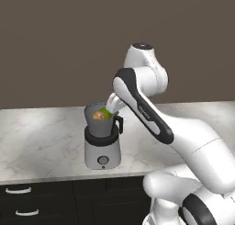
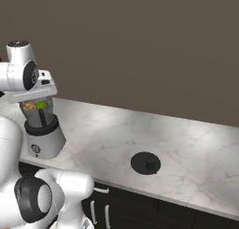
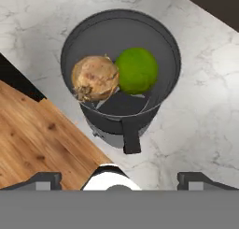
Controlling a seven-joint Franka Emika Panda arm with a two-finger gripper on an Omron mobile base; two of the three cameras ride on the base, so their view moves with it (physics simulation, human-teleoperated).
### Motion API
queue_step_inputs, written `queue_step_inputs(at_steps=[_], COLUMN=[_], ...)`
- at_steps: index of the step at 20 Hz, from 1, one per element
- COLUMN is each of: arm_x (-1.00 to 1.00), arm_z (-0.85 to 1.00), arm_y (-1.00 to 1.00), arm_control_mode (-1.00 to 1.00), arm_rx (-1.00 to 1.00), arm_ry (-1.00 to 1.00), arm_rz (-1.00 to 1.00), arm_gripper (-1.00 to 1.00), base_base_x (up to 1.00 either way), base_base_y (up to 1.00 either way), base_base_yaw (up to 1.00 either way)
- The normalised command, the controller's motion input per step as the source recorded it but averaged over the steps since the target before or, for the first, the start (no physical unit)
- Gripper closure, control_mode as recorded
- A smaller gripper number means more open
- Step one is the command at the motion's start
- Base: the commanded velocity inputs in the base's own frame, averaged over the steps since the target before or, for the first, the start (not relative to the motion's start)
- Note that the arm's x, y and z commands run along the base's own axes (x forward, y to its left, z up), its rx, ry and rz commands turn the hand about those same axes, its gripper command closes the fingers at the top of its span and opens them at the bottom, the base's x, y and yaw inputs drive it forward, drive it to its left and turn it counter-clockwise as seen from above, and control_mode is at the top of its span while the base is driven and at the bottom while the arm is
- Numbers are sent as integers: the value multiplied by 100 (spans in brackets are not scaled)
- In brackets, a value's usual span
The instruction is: Grab the lime and onion from the fridge, place them in the blender, close the lid, and turn on the blender to create a marinade.
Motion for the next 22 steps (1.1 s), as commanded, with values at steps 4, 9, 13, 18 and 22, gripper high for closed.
queue_step_inputs(at_steps=[4, 9, 13, 18, 22], arm_x=[-48, -36, -4, 0, 0], arm_z=[-48, -61, -23, -33, -43], arm_y=[-100, -100, -100, -100, -100], arm_control_mode=[-100, -100, -100, -100, -100], arm_rx=[16, 14, 3, 1, 2], arm_ry=[0, 0, 3, 3, 6], arm_rz=[-16, -23, -22, -20, -20], arm_gripper=[-100, -100, -100, -100, -100], base_base_x=[0, 0, 0, 0, 0], base_base_y=[0, 0, 0, 0, 0], base_base_yaw=[0, 0, 0, 0, 0])
